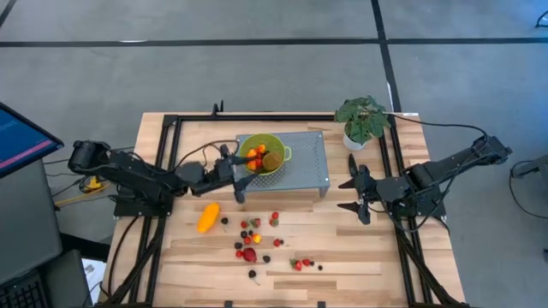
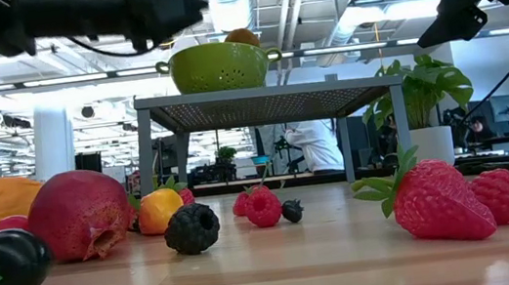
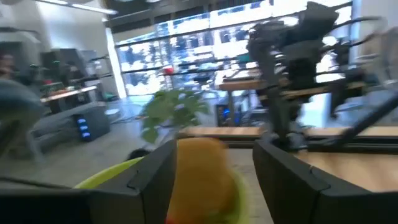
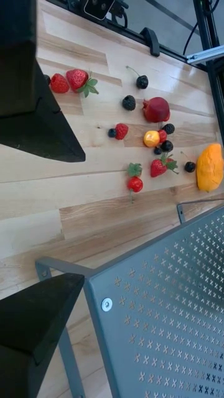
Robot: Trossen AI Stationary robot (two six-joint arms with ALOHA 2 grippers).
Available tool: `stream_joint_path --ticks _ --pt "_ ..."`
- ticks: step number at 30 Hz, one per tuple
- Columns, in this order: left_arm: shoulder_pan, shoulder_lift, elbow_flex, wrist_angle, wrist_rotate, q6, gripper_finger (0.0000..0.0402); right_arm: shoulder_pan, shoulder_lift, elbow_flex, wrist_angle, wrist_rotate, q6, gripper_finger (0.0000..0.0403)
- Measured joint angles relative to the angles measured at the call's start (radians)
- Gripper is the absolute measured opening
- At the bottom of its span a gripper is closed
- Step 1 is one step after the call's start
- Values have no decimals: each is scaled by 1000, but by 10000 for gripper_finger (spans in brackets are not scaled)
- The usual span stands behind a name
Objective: Pick & Place Fruit
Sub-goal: Put the black cherry into the green strainer bowl on the shelf
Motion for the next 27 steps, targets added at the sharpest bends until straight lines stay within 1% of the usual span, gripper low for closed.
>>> stream_joint_path --ticks 6,10,13,19,27 --pt "-149 -37 1 -2 5 -4 203 0 0 0 0 0 0 301" --pt "-250 -66 1 -101 6 -7 203 0 0 0 0 0 0 301" --pt "-313 -63 0 -231 6 -17 202 0 0 0 0 0 0 301" --pt "-388 -59 0 -490 3 -156 202 0 0 0 0 0 0 301" --pt "-414 -59 0 -745 3 -264 194 0 0 0 0 0 0 301"
